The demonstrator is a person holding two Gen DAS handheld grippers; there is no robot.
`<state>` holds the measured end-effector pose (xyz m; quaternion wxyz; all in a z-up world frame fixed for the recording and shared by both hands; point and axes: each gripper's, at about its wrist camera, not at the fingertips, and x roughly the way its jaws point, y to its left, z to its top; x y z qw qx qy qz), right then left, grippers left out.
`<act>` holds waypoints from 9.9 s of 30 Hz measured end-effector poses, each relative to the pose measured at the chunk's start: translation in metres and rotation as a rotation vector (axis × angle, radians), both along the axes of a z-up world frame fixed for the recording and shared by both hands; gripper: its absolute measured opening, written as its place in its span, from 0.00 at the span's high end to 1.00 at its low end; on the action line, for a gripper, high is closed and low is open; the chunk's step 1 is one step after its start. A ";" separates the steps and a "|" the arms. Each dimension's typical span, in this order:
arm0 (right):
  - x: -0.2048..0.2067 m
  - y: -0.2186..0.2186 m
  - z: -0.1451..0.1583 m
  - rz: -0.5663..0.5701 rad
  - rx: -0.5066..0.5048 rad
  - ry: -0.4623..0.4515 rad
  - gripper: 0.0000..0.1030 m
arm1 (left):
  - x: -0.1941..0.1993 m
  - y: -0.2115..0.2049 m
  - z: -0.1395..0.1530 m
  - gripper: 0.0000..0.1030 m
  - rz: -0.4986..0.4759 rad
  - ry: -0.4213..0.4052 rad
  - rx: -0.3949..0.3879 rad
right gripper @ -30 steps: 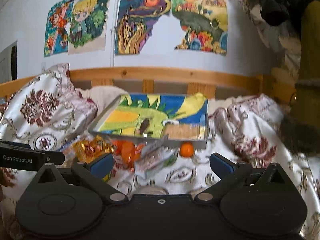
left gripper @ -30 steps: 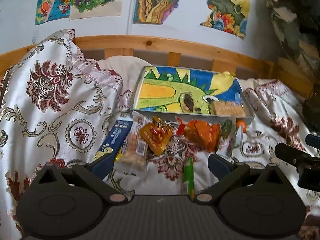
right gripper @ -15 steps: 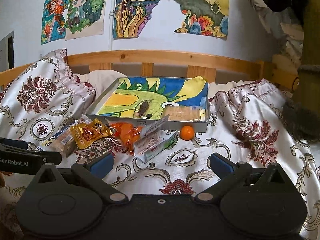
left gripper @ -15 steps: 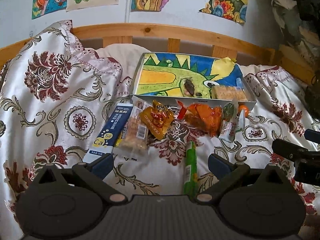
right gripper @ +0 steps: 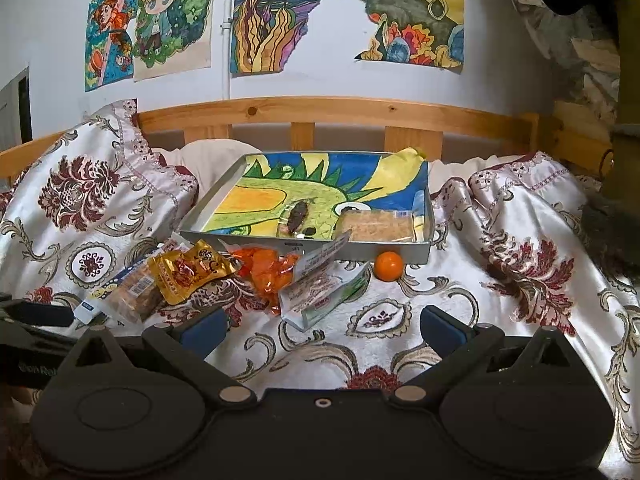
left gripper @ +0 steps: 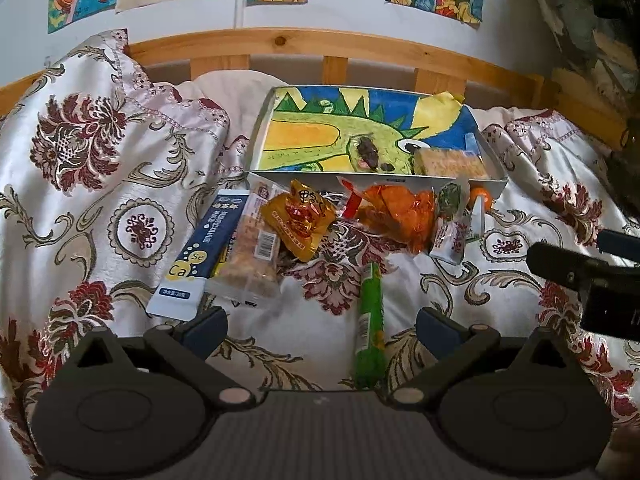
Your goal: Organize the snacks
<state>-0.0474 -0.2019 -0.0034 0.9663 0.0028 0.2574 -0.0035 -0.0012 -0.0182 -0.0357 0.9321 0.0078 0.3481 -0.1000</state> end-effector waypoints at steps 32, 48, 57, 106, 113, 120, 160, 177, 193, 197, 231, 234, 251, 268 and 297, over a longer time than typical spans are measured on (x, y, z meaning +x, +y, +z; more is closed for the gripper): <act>0.142 -0.044 -0.068 -0.092 0.366 0.149 0.01 | 0.071 -0.009 -0.022 0.24 -0.143 0.195 -0.077; 0.131 -0.055 -0.067 -0.040 0.524 0.210 0.52 | 0.088 -0.017 -0.036 0.80 -0.139 0.339 -0.137; 0.107 -0.053 -0.047 0.027 0.489 0.338 0.67 | 0.081 -0.012 -0.032 0.81 -0.136 0.362 -0.163; 0.082 -0.045 -0.027 0.002 0.381 0.224 0.67 | 0.083 -0.021 -0.007 0.81 -0.168 0.500 -0.266; 0.084 -0.051 -0.023 0.009 0.429 0.170 0.66 | 0.086 -0.020 0.009 0.81 -0.174 0.464 -0.274; 0.091 -0.062 -0.012 0.002 0.445 0.088 0.66 | 0.100 -0.017 0.034 0.81 -0.159 0.391 -0.312; 0.258 -0.059 -0.072 0.116 0.397 0.046 0.63 | 0.316 -0.050 -0.015 0.81 0.093 0.103 -0.257; 0.252 -0.049 -0.063 0.137 0.322 0.036 0.45 | 0.299 -0.041 -0.004 0.43 0.131 0.072 -0.254; 0.205 -0.036 -0.007 0.094 0.243 -0.143 0.13 | 0.227 0.017 0.038 0.06 0.201 -0.023 -0.314; 0.189 -0.029 0.008 0.087 0.223 -0.188 0.03 | 0.202 0.032 0.050 0.03 0.210 -0.055 -0.303; 0.062 0.016 0.044 0.138 0.100 -0.205 0.01 | 0.019 0.087 0.084 0.01 0.368 -0.142 -0.154; 0.053 0.015 0.044 0.135 0.114 -0.187 0.01 | 0.013 0.088 0.083 0.01 0.365 -0.138 -0.145; 0.015 0.019 0.041 0.144 0.133 -0.104 0.01 | -0.014 0.089 0.099 0.01 0.300 -0.122 -0.153; 0.012 0.031 0.024 0.152 0.080 -0.009 0.01 | -0.003 0.072 0.058 0.01 0.226 0.062 -0.106; 0.066 0.017 -0.026 0.105 0.093 0.125 0.01 | 0.038 0.036 0.020 0.01 0.169 0.106 0.010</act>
